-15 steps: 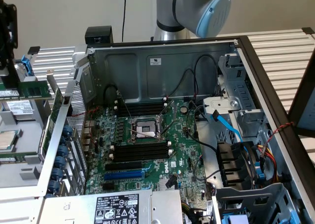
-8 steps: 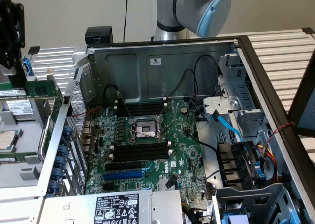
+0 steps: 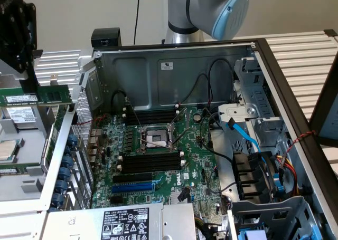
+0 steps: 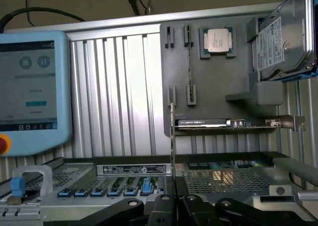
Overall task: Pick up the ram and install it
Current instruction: 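Pick up the ram and move it above insertion slot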
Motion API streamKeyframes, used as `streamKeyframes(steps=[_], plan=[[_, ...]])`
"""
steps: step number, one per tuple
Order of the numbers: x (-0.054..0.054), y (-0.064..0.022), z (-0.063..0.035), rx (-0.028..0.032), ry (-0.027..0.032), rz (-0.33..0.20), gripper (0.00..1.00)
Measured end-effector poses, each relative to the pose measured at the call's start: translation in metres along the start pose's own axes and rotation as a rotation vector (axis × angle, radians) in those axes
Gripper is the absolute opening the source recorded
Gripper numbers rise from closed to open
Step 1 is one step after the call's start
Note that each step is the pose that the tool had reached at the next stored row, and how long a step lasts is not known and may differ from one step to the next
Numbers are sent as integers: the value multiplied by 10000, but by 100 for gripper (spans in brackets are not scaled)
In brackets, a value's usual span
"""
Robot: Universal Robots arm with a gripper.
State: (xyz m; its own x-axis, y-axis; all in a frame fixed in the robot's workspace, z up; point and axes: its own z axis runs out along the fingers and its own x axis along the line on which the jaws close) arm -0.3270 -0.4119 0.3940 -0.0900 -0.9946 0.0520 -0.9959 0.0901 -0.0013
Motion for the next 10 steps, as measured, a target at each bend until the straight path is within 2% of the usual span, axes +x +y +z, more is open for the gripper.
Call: streamKeyframes(steps=[7,9,10], plan=[[-15,-159,-1,0,2,1,12],[-30,-324,-1,1,6,1,12],[-41,-442,-2,0,7,0,12]])
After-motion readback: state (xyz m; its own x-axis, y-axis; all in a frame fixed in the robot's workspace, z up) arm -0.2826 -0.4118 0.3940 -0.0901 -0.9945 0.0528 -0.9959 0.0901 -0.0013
